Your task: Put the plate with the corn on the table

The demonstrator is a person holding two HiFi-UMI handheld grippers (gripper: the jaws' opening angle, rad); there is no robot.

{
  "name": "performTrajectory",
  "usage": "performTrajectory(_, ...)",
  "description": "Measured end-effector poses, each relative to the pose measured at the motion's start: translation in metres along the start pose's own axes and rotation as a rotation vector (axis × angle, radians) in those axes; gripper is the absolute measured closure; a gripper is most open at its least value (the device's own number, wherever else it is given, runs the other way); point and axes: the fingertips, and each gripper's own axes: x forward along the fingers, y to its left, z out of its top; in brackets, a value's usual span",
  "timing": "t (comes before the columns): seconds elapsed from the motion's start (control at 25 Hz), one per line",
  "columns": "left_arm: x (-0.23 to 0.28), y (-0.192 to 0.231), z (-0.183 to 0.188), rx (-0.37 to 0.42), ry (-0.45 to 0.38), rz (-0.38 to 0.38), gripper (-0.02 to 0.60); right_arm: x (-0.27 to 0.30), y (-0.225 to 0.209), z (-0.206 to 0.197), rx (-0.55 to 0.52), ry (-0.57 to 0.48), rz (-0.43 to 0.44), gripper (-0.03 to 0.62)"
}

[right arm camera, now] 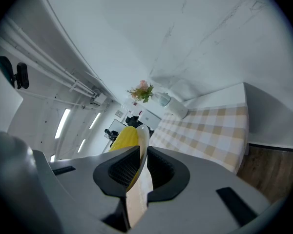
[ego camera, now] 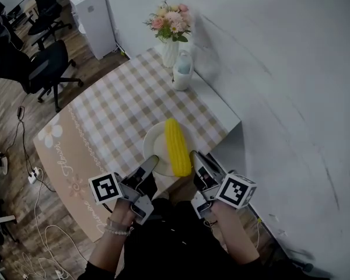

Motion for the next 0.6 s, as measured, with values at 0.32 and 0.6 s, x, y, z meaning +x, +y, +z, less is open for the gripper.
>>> performTrajectory(0.32, 0.019, 0.025, 0.058, -0.025, 0.004, 0.027, 0.546, 0.064, -0.009, 0.012, 0.004, 0.036, -0.033, 0.52)
performTrajectory(0.6, 0.026, 0.046, 0.057, -0.023, -0.025, 0.084, 0.551, 0.073, -0.034, 0.006, -0.005, 0.108, -0.053, 0.522)
